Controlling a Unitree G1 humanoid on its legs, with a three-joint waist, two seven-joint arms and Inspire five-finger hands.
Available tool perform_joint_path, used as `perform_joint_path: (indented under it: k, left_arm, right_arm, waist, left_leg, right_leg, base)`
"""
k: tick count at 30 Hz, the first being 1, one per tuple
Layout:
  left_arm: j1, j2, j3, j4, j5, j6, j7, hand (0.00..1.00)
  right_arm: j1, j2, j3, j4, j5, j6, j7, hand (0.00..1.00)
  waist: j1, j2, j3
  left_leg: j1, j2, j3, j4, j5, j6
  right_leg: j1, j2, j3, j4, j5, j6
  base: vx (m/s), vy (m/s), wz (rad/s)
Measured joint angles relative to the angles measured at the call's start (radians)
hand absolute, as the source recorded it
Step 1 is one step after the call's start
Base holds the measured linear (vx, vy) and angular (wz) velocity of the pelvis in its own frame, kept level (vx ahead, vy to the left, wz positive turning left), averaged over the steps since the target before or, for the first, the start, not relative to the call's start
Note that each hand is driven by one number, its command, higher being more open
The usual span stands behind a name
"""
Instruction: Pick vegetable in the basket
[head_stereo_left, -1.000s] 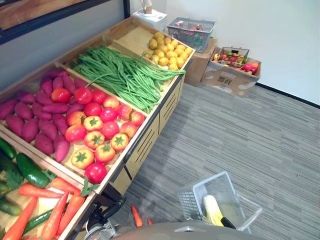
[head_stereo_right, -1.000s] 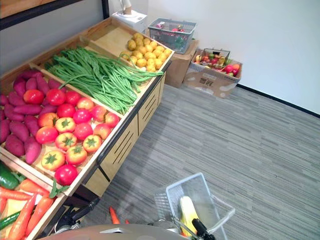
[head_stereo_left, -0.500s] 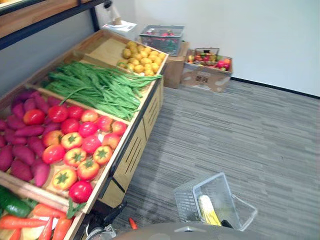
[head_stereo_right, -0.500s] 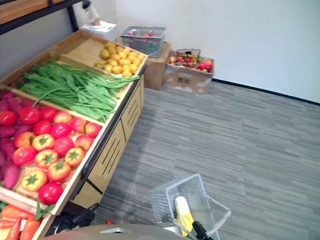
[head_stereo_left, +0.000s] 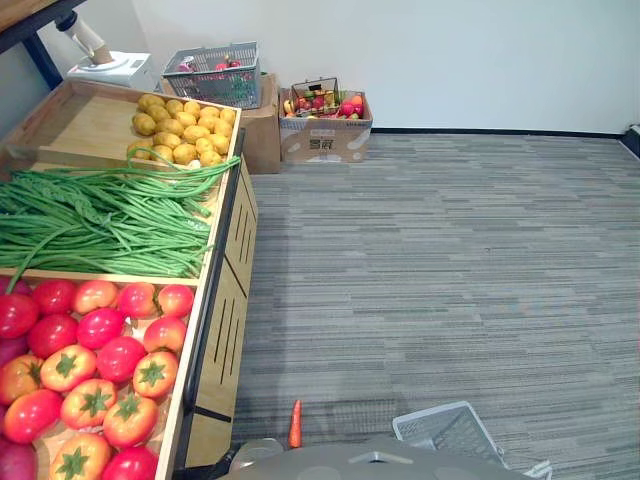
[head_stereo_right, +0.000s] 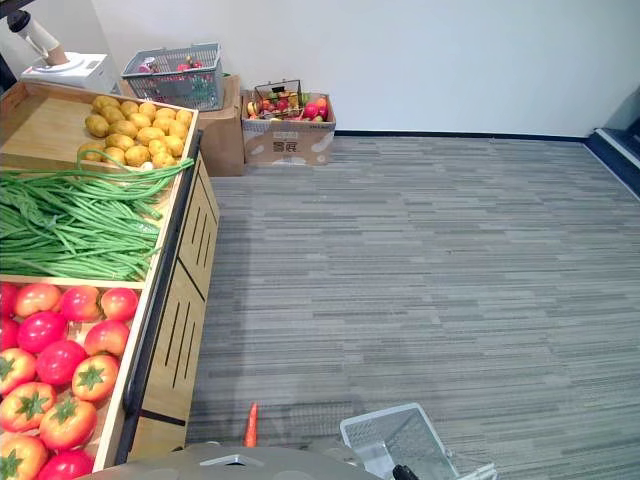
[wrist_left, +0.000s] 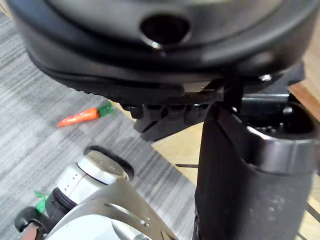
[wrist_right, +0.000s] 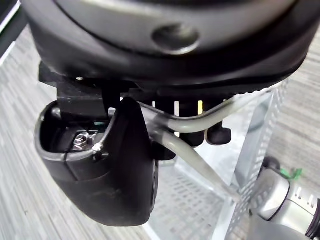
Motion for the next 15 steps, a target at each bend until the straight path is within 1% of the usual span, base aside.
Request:
perform_joint_path:
  k: [2, 3, 4, 7, 8, 9, 11, 15]
  left_arm:
    - [-0.003, 0.000, -0.006, 0.003, 0.004, 0.001, 0.006, 1.00]
    - [-0.002, 0.001, -0.018, 0.007, 0.006, 0.001, 0.011, 1.00]
    - [-0.002, 0.001, -0.026, 0.007, 0.007, 0.001, 0.011, 1.00]
    - [-0.001, 0.002, -0.056, 0.016, 0.017, 0.000, 0.013, 1.00]
    - [-0.001, 0.004, -0.068, 0.021, 0.029, 0.000, 0.013, 1.00]
    - [-0.003, 0.005, -0.077, 0.031, 0.048, -0.002, 0.014, 1.00]
    - [-0.003, 0.005, -0.090, 0.036, 0.060, -0.009, 0.008, 1.00]
    - [-0.001, 0.010, -0.094, 0.038, 0.083, -0.024, 0.007, 1.00]
  right_arm:
    - [-0.009, -0.016, 0.019, -0.001, -0.021, 0.000, 0.001, 0.00]
    - [-0.012, -0.025, 0.031, -0.002, -0.036, -0.001, 0.001, 0.00]
    - [-0.016, -0.029, 0.034, -0.002, -0.039, -0.002, 0.002, 0.00]
    - [-0.025, -0.045, 0.061, 0.002, -0.038, -0.005, 0.004, 0.00]
    - [-0.030, -0.050, 0.070, 0.004, -0.038, -0.008, 0.005, 0.00]
    - [-0.036, -0.053, 0.072, 0.006, -0.039, -0.010, 0.004, 0.00]
    - [-0.040, -0.060, 0.083, 0.008, -0.039, -0.011, 0.004, 0.00]
    - [-0.045, -0.063, 0.109, 0.025, -0.039, -0.013, 0.004, 0.00]
  waist:
    - [0.002, 0.004, -0.004]
    - [0.003, 0.014, -0.008]
    - [0.003, 0.013, -0.010]
    - [0.006, 0.035, -0.020]
    - [0.006, 0.041, -0.023]
    - [0.005, 0.052, -0.029]
    - [0.005, 0.062, -0.032]
    - [0.010, 0.058, -0.033]
  left_leg:
    - [0.010, -0.002, -0.002, -0.021, 0.013, -0.001]
    - [0.011, -0.005, -0.005, -0.025, 0.018, -0.001]
    - [0.014, -0.005, -0.007, -0.026, 0.019, -0.001]
    - [0.031, -0.003, -0.017, -0.044, 0.032, -0.006]
    - [0.031, -0.001, -0.018, -0.050, 0.037, -0.007]
    - [0.032, 0.000, -0.018, -0.063, 0.045, -0.007]
    - [0.038, 0.001, -0.018, -0.079, 0.055, -0.010]
    - [0.047, 0.012, -0.012, -0.095, 0.058, -0.013]
  right_leg:
    - [0.000, 0.002, -0.001, 0.000, 0.000, 0.000]
    - [0.001, 0.004, -0.001, -0.001, 0.000, 0.000]
    - [0.005, 0.005, -0.001, -0.001, 0.001, -0.001]
    - [0.015, 0.011, 0.001, -0.005, 0.005, -0.004]
    - [0.016, 0.014, 0.004, -0.019, 0.013, -0.004]
    - [0.017, 0.017, 0.006, -0.032, 0.023, -0.004]
    - [0.024, 0.020, 0.013, -0.053, 0.039, -0.003]
    - [0.033, 0.031, 0.040, -0.088, 0.060, 0.014]
  base:
    - [0.06, -0.002, 0.07]
    - [0.02, -0.009, 0.05]
    - [-0.01, -0.021, 0.06]
    - [-0.04, -0.030, 0.01]
    - [-0.09, -0.032, -0.04]
    - [-0.08, -0.022, -0.04]
    - [-0.07, -0.008, -0.05]
    - [-0.08, -0.003, -0.18]
